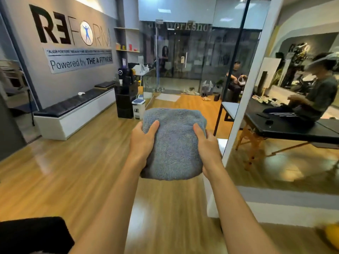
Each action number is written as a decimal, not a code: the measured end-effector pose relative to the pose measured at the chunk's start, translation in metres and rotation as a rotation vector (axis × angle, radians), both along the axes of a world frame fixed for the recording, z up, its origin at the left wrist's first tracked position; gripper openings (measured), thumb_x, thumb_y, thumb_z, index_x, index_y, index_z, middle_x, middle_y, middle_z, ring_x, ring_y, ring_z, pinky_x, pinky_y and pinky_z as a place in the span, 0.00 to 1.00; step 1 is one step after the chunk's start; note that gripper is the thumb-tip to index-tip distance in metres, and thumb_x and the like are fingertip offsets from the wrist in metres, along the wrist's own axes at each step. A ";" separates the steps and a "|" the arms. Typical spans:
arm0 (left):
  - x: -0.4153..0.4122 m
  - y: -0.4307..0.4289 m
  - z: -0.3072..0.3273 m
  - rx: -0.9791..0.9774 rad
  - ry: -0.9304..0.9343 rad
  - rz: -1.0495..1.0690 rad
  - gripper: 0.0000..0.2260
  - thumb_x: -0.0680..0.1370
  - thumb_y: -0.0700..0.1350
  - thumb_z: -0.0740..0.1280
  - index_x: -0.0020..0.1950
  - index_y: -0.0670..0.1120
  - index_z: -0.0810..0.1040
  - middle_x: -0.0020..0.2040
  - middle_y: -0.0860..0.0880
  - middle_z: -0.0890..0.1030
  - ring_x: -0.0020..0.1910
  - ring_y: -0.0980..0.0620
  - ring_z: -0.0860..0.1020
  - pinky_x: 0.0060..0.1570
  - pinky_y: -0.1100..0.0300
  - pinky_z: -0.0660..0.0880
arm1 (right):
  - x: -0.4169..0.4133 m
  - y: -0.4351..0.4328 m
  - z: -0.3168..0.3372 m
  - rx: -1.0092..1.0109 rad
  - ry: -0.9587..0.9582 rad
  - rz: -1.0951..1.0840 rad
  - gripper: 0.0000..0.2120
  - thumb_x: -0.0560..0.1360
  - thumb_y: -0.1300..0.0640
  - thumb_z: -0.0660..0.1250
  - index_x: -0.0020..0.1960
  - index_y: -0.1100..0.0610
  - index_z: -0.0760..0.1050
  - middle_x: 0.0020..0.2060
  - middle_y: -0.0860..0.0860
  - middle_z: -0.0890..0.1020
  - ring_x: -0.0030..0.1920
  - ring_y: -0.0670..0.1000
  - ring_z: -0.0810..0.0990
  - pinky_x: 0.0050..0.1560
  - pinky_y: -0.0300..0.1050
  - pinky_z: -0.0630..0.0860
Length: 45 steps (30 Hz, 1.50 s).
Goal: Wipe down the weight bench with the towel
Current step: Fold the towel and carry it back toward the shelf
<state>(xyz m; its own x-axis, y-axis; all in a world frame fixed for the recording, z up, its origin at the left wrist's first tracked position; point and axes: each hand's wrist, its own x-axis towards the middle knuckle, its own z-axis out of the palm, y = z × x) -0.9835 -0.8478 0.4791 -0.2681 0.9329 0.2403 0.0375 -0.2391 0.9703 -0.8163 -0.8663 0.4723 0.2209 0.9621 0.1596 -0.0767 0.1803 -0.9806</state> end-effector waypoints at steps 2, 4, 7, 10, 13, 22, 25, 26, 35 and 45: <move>0.001 0.075 0.005 -0.002 -0.005 -0.021 0.13 0.77 0.52 0.68 0.57 0.46 0.77 0.49 0.52 0.82 0.48 0.55 0.80 0.41 0.61 0.74 | 0.001 0.073 0.005 -0.009 -0.013 -0.003 0.11 0.78 0.43 0.65 0.56 0.48 0.76 0.53 0.49 0.83 0.54 0.51 0.82 0.60 0.57 0.78; 0.002 0.154 0.004 -0.008 -0.001 -0.033 0.13 0.77 0.52 0.68 0.57 0.46 0.77 0.49 0.51 0.82 0.48 0.54 0.81 0.43 0.58 0.76 | 0.003 0.151 0.006 -0.015 -0.030 -0.033 0.15 0.78 0.42 0.65 0.59 0.50 0.76 0.53 0.48 0.83 0.54 0.50 0.82 0.60 0.56 0.78; 0.006 0.273 -0.002 0.007 0.024 -0.032 0.13 0.77 0.53 0.67 0.56 0.47 0.77 0.49 0.52 0.81 0.48 0.55 0.80 0.46 0.57 0.76 | 0.006 0.270 0.000 0.009 -0.031 -0.063 0.14 0.78 0.44 0.65 0.59 0.51 0.77 0.52 0.47 0.83 0.54 0.49 0.82 0.59 0.53 0.78; 0.009 0.392 -0.008 0.006 0.040 -0.013 0.13 0.77 0.52 0.67 0.57 0.46 0.77 0.47 0.53 0.80 0.46 0.57 0.79 0.41 0.61 0.74 | 0.009 0.392 -0.008 0.020 -0.053 -0.078 0.16 0.79 0.45 0.65 0.60 0.54 0.78 0.52 0.48 0.83 0.54 0.50 0.82 0.57 0.53 0.79; 0.011 0.509 -0.001 0.023 0.050 -0.002 0.11 0.77 0.51 0.68 0.54 0.46 0.77 0.45 0.55 0.80 0.45 0.55 0.79 0.40 0.61 0.73 | 0.012 0.515 -0.006 0.027 -0.044 -0.084 0.14 0.78 0.45 0.66 0.57 0.52 0.79 0.52 0.47 0.84 0.53 0.49 0.83 0.58 0.56 0.79; 0.009 0.849 -0.014 0.000 0.078 -0.057 0.14 0.77 0.54 0.67 0.57 0.46 0.77 0.49 0.52 0.81 0.49 0.54 0.80 0.46 0.57 0.76 | 0.011 0.840 -0.017 -0.021 0.016 -0.124 0.17 0.79 0.43 0.63 0.56 0.56 0.79 0.51 0.49 0.84 0.52 0.49 0.83 0.54 0.50 0.80; 0.029 0.963 -0.014 0.012 0.093 -0.136 0.14 0.77 0.54 0.67 0.56 0.47 0.78 0.49 0.52 0.82 0.48 0.55 0.81 0.45 0.58 0.76 | 0.026 0.940 -0.021 -0.040 0.060 -0.168 0.18 0.79 0.41 0.62 0.57 0.53 0.79 0.52 0.48 0.85 0.52 0.49 0.84 0.55 0.51 0.80; 0.039 0.999 -0.011 0.025 0.096 -0.165 0.13 0.77 0.54 0.67 0.55 0.47 0.78 0.48 0.53 0.82 0.48 0.55 0.80 0.43 0.61 0.76 | 0.035 0.971 -0.019 -0.041 0.062 -0.194 0.18 0.79 0.41 0.62 0.58 0.53 0.79 0.52 0.48 0.85 0.52 0.49 0.83 0.55 0.51 0.79; 0.196 1.277 -0.003 0.060 0.104 -0.456 0.09 0.78 0.52 0.67 0.53 0.49 0.77 0.47 0.54 0.82 0.46 0.58 0.80 0.42 0.64 0.75 | 0.173 1.208 -0.009 -0.032 0.049 -0.513 0.18 0.78 0.41 0.62 0.58 0.52 0.78 0.53 0.48 0.83 0.53 0.49 0.82 0.56 0.52 0.78; 0.420 1.521 0.004 0.089 0.146 -0.716 0.13 0.76 0.54 0.68 0.54 0.45 0.79 0.50 0.48 0.83 0.50 0.51 0.82 0.51 0.51 0.79 | 0.364 1.410 -0.006 -0.005 0.109 -0.801 0.18 0.78 0.42 0.63 0.60 0.52 0.78 0.53 0.47 0.83 0.53 0.47 0.81 0.58 0.52 0.78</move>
